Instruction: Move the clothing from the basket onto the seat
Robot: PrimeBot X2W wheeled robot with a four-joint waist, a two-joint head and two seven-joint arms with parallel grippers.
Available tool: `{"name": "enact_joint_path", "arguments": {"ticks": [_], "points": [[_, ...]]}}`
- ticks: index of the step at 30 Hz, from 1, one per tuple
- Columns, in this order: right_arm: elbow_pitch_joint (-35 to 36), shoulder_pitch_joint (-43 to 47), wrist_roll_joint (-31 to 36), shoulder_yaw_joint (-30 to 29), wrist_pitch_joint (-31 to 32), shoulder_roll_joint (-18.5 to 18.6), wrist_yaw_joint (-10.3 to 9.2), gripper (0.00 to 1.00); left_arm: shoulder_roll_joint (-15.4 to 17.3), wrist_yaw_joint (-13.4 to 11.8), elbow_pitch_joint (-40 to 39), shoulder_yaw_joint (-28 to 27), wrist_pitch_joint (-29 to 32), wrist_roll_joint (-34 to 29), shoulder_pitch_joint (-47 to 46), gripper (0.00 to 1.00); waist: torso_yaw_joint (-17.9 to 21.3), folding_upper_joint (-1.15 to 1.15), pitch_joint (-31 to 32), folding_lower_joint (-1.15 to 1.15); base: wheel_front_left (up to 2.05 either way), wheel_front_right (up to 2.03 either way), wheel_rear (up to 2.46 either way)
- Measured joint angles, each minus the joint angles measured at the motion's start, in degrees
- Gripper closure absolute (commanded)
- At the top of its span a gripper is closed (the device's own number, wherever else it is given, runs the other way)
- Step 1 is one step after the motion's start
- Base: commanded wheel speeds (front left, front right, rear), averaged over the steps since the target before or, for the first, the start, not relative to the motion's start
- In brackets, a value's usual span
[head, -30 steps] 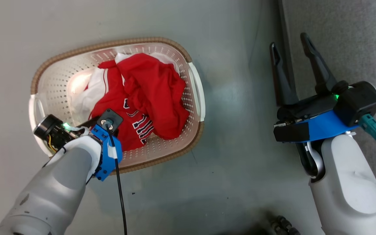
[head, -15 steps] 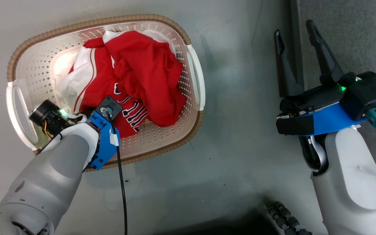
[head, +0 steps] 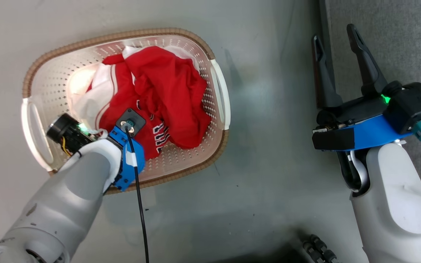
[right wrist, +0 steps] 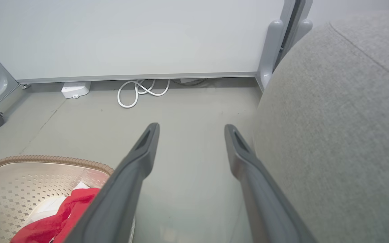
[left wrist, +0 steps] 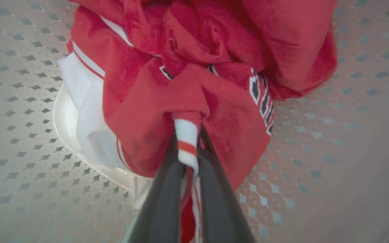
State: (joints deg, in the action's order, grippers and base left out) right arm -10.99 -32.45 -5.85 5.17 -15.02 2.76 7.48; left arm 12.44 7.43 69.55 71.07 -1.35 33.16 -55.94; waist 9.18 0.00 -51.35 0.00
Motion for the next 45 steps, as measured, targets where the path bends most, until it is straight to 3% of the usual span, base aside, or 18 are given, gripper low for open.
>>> {"name": "enact_joint_path", "arguments": {"ticks": [15,26,32,45], "points": [[-2.4,3.6,2.12,-1.41,0.0,0.0,0.0,0.0,-4.68,0.0,-3.16,0.99,-9.34,8.21,5.11,1.0,-4.2,0.0,10.08,-0.01,0.0,0.0,0.0],[-3.96,8.05,2.67,-1.93,0.01,0.53,0.0,0.0,-6.17,0.0,-6.33,0.25,-13.48,12.09,8.68,1.0,-7.76,-0.01,19.82,-0.01,0.0,0.0,0.0],[-4.59,10.39,2.7,-2.31,0.0,0.85,0.0,0.0,-5.01,-0.71,-13.27,-5.99,-13.65,10.36,9.18,1.0,-9.18,0.0,24.76,-0.01,0.0,0.0,0.0],[-6.28,14.78,2.58,-2.63,0.0,0.89,0.0,0.0,-3.69,-3.6,-28.75,-19.9,-13.65,-0.18,12.75,1.0,-10.82,0.0,33.88,-0.01,0.0,0.0,0.0]]}}
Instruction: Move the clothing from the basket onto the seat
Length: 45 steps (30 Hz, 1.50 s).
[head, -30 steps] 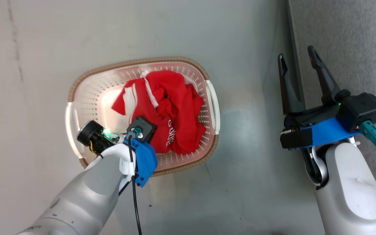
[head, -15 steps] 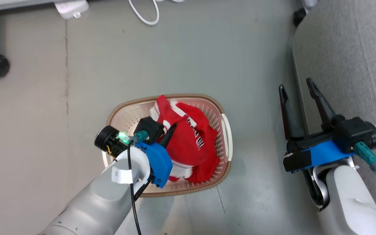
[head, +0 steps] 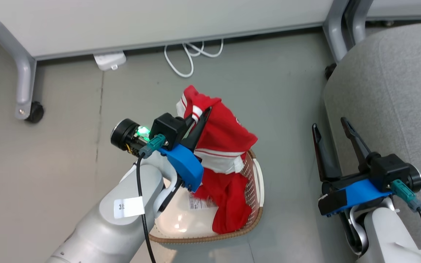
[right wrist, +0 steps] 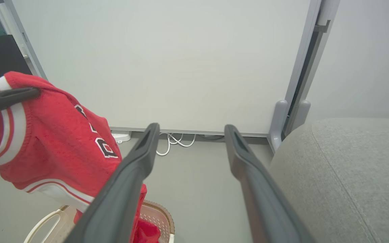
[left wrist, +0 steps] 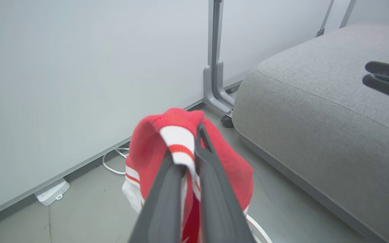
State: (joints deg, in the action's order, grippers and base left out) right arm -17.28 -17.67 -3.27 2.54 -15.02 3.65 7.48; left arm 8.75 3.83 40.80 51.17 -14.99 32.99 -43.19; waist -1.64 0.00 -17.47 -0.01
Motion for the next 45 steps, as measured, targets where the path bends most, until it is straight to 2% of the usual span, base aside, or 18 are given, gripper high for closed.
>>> {"name": "enact_joint_path", "arguments": {"ticks": [7,15,33,39,45], "points": [[-0.64,2.48,-0.41,-0.16,0.0,-0.18,0.0,0.0,-0.41,-0.32,-5.32,-5.38,0.0,-3.96,0.54,1.0,0.06,0.0,4.9,0.0,0.0,0.0,0.0],[-1.46,5.83,-0.47,-1.02,0.0,-0.4,0.0,0.0,-1.97,0.18,-7.33,-9.1,0.0,-6.37,0.48,1.0,-0.21,0.0,9.92,0.0,0.0,0.0,0.0],[-1.88,10.92,-0.93,-1.87,0.0,-0.68,0.0,0.0,-2.97,2.05,-7.02,-9.85,0.0,-8.39,0.66,1.0,-1.66,0.0,17.25,0.01,0.0,0.0,0.0],[-1.1,10.47,0.34,0.32,0.0,-0.27,0.0,0.0,-3.21,2.12,-6.71,-9.83,0.0,-8.81,0.75,1.0,-1.81,0.0,17.58,0.01,0.0,0.0,0.0],[0.02,6.87,1.18,6.39,0.0,2.9,0.0,0.0,-3.45,2.24,-6.75,-9.69,0.0,-9.28,1.16,1.0,-1.74,0.0,17.45,0.01,0.0,0.0,0.0]]}}
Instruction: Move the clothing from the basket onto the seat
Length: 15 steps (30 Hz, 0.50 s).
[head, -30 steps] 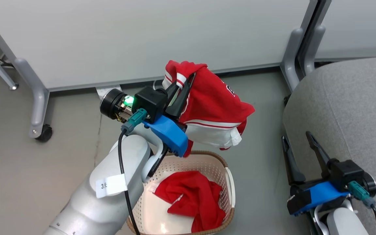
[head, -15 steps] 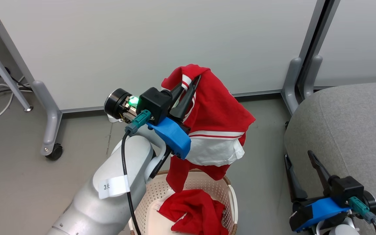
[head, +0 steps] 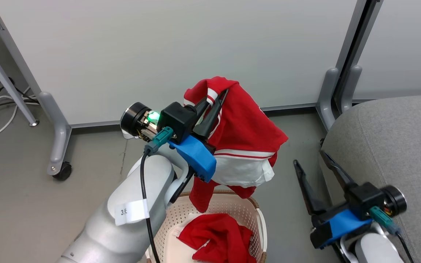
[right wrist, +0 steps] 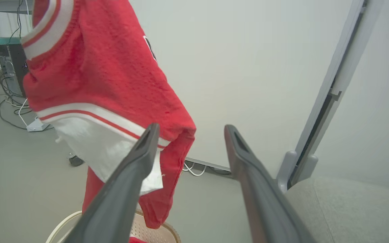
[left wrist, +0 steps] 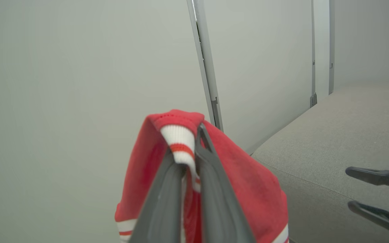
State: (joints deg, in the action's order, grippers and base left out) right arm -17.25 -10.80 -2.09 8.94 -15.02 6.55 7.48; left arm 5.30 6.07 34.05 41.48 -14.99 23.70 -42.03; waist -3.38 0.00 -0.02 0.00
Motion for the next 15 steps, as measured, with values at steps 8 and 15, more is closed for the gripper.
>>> {"name": "enact_joint_path", "arguments": {"ticks": [8,15], "points": [[0.29,-7.25,-1.05,9.13,0.0,5.25,0.01,0.0,-0.44,0.14,-0.23,0.71,0.0,-0.55,0.6,1.0,-0.35,0.0,-0.9,0.0,0.0,0.0,0.0],[-1.58,-13.41,-1.36,14.08,0.0,8.24,0.01,0.0,-1.32,0.37,-1.04,1.97,0.0,-1.1,0.6,1.0,-1.32,0.0,-2.52,0.0,0.0,0.0,0.0]]}}
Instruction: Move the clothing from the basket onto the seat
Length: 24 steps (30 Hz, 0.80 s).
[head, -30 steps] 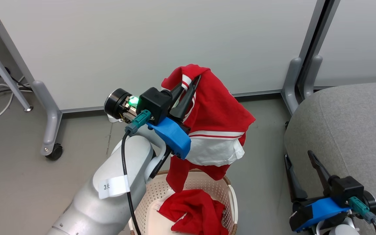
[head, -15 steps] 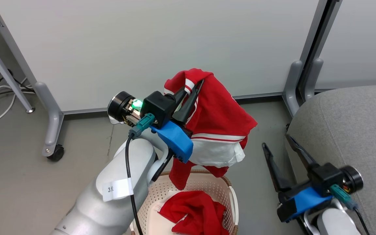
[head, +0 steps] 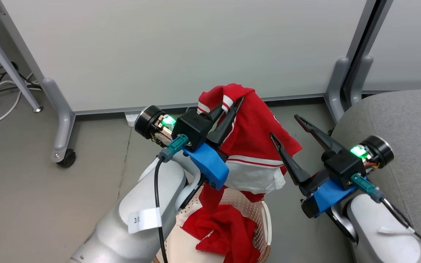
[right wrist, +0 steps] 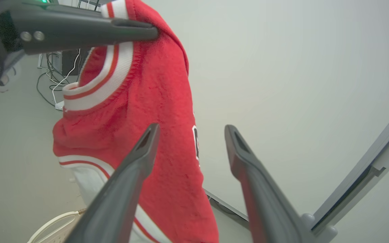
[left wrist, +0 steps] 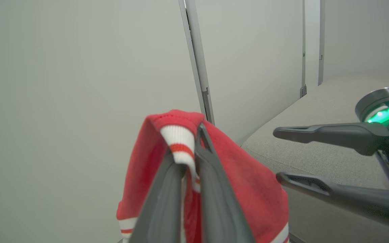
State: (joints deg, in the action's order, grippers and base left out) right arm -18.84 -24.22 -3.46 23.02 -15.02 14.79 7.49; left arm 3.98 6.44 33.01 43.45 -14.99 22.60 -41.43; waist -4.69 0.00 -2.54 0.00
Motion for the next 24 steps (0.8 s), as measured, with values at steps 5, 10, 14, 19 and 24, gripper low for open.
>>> {"name": "enact_joint_path", "arguments": {"ticks": [5,10,14,19,24], "points": [[-2.45,-4.01,-0.04,3.69,-0.01,1.99,0.0,0.0,-0.35,0.1,-0.56,0.93,0.0,-0.45,-0.01,1.0,-0.81,0.0,-1.37,0.0,0.0,0.0,0.0],[-5.91,-7.52,0.13,8.16,0.0,3.55,0.0,0.0,-0.64,0.15,-1.11,2.03,0.0,-0.68,-0.04,1.0,-1.51,0.0,-2.43,0.0,0.0,0.0,0.0],[-8.76,-8.76,-0.71,10.44,0.0,3.91,0.0,0.0,-0.73,0.18,-1.65,2.59,0.0,-0.91,-0.12,1.0,-1.82,0.0,-2.9,0.0,0.0,0.0,0.0],[-12.34,-10.46,-2.81,13.46,-0.01,3.99,0.0,0.0,-0.81,0.22,-2.71,3.39,0.0,-1.01,-0.21,1.0,-2.18,0.0,-3.52,0.0,0.0,0.0,0.0],[-13.81,-10.83,-5.38,15.08,-0.01,3.87,0.0,1.0,-0.91,0.23,-3.3,3.44,0.0,-1.03,-0.38,1.0,-2.2,0.0,-3.7,0.0,0.0,0.0,0.0]]}}
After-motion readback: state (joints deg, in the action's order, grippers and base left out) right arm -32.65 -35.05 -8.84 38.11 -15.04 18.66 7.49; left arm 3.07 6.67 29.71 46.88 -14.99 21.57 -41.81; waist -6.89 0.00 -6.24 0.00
